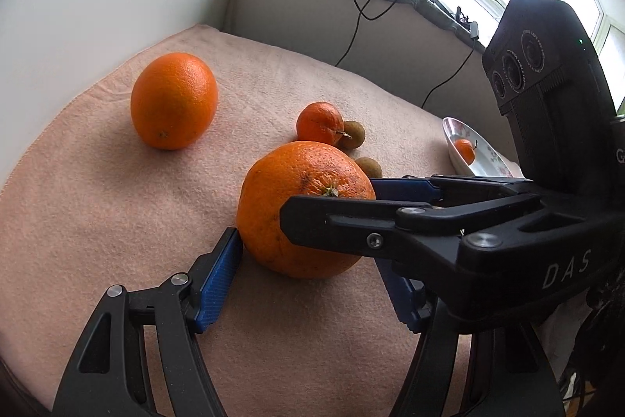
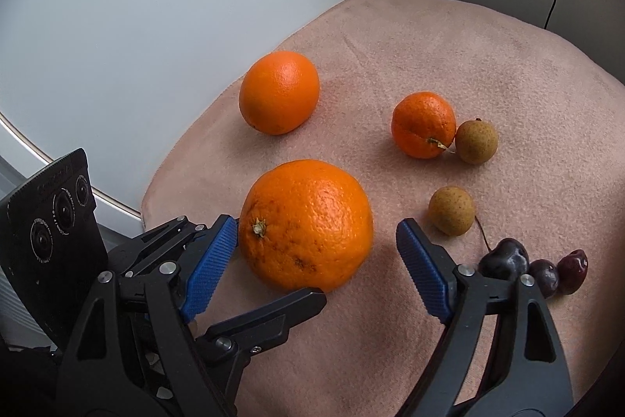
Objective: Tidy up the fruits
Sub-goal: 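Close the right gripper around the large orange and lift it, then carry the large orange onto the white plate and open the right gripper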
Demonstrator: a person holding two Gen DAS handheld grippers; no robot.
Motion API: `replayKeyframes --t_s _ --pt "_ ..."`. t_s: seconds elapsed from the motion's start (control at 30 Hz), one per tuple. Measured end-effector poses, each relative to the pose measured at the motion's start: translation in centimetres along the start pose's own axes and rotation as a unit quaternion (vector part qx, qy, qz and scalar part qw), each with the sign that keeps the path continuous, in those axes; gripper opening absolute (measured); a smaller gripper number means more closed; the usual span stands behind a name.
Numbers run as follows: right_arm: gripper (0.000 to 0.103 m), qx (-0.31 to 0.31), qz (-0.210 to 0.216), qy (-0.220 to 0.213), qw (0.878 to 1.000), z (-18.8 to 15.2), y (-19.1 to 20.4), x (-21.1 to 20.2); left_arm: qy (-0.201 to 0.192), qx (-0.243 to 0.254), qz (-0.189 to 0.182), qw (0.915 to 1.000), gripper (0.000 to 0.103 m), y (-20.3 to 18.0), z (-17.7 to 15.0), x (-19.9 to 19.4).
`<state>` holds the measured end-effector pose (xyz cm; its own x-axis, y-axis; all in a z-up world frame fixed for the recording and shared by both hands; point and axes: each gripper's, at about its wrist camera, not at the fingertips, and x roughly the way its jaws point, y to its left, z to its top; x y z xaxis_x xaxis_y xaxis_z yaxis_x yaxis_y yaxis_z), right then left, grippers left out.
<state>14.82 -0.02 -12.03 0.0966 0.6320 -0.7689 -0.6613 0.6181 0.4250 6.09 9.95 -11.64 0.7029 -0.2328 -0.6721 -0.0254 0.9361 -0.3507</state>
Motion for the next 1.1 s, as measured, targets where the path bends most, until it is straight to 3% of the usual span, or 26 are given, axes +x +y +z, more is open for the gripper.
replayKeyframes --t_s 0.13,0.6,1.1 --pt "0.076 0.003 0.011 0.004 1.0 -0.1 0.1 0.3 0.0 0.001 0.002 1.0 0.069 -0.1 0.0 0.0" --pt "0.075 -0.002 -0.009 -0.019 1.0 -0.7 0.9 -1.3 -0.012 0.001 0.002 0.9999 0.069 -1.1 0.4 -0.2" --pt "0.075 0.011 -0.05 -0.076 0.996 -1.6 -1.8 -8.4 -0.029 0.052 -0.041 0.9974 0.069 -7.3 2.7 0.1"
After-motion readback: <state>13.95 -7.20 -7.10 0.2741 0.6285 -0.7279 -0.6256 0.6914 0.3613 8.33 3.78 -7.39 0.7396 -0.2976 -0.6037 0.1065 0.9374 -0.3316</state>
